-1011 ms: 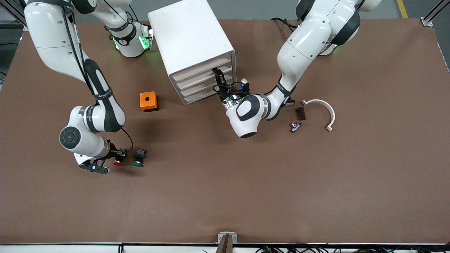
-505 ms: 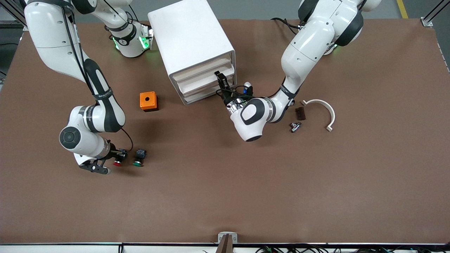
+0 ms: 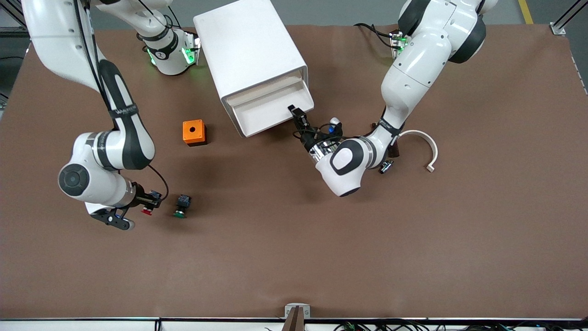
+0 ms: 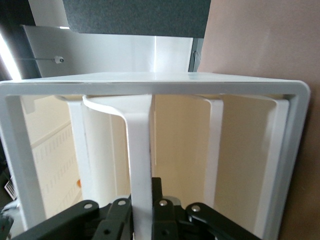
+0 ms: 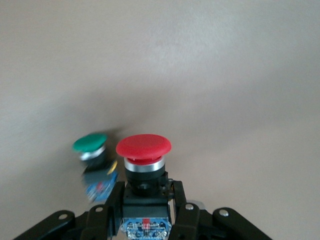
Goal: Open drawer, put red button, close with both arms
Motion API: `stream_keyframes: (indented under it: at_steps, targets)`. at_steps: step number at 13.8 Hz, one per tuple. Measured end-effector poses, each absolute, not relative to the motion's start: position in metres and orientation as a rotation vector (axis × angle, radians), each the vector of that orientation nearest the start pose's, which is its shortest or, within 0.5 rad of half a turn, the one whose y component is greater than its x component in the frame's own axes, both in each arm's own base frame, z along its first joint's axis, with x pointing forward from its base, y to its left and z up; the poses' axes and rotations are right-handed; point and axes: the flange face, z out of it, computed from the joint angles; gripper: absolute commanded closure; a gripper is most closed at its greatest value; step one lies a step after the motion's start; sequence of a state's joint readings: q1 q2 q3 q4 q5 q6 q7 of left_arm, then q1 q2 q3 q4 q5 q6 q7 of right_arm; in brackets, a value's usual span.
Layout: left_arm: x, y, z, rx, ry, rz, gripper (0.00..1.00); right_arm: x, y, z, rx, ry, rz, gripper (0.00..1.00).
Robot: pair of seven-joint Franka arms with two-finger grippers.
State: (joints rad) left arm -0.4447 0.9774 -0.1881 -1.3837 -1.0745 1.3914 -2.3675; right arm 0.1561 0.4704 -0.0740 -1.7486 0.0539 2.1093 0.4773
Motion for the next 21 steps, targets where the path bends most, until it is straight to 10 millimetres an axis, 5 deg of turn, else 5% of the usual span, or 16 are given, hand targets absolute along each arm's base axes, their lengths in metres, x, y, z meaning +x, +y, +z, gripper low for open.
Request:
stream_keyframes:
  at_steps: [4, 8, 9, 10, 12, 21]
  targets:
    - [0.509, -0.428, 0.165, -0.870, -1.736, 1.574, 0.91, 0.611, 0.143, 0.397, -3.021, 0.916, 0.165, 1.00]
    - [0.527, -0.409, 0.166, -0.845, -1.771, 1.598, 0.84, 0.564, 0.234, 0.447, -2.886, 1.149, 0.201, 1.00]
    - [0.527, -0.408, 0.166, -0.844, -1.773, 1.599, 0.65, 0.555, 0.252, 0.453, -2.863, 1.193, 0.206, 1.00]
    - [0.528, -0.409, 0.166, -0.846, -1.773, 1.600, 0.35, 0.546, 0.268, 0.455, -2.847, 1.235, 0.208, 1.00]
    - [0.529, -0.409, 0.167, -0.906, -1.768, 1.637, 0.05, 0.530, 0.300, 0.453, -2.826, 1.302, 0.209, 1.00]
    - [0.586, -0.394, 0.220, -1.629, -1.693, 1.982, 0.01, 0.475, 0.393, 0.438, -2.695, 1.474, 0.146, 1.00]
